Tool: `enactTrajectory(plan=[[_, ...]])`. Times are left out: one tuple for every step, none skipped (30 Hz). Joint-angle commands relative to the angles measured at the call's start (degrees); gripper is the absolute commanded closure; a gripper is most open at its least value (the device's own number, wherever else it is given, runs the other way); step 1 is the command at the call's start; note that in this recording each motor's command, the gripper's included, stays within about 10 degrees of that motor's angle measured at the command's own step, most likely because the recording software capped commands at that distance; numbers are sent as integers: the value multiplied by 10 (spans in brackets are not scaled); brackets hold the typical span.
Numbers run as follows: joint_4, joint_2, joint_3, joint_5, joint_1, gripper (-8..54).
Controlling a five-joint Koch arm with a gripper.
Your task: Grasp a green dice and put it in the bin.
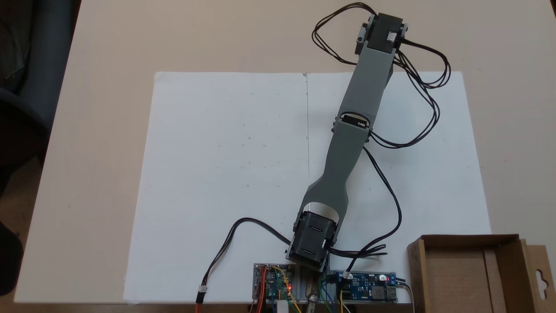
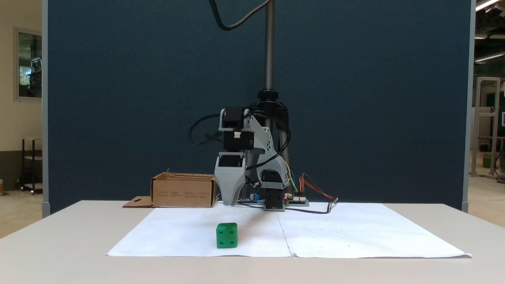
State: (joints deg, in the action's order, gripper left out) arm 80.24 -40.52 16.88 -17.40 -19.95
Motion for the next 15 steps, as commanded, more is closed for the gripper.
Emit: enactTrajectory(plan=[[-8, -5, -34, -49, -5, 15], [-8, -3, -34, -49, -5, 15], [-8, 4, -34, -49, -5, 15], [-8, 7, -34, -49, -5, 15], [-7, 10, -34, -49, -5, 15], [-7, 12, -34, -49, -5, 15], [-7, 15, -34, -49, -5, 15], [-8, 18, -35, -49, -5, 15], [-7, 21, -36, -49, -5, 15], [-8, 22, -37, -49, -5, 16], [-8, 22, -37, -49, -5, 16], [-8, 22, -37, -49, -5, 16], [-9, 22, -37, -48, -5, 16], [-10, 22, -38, -49, -5, 16], [-11, 23, -39, -48, -5, 16]])
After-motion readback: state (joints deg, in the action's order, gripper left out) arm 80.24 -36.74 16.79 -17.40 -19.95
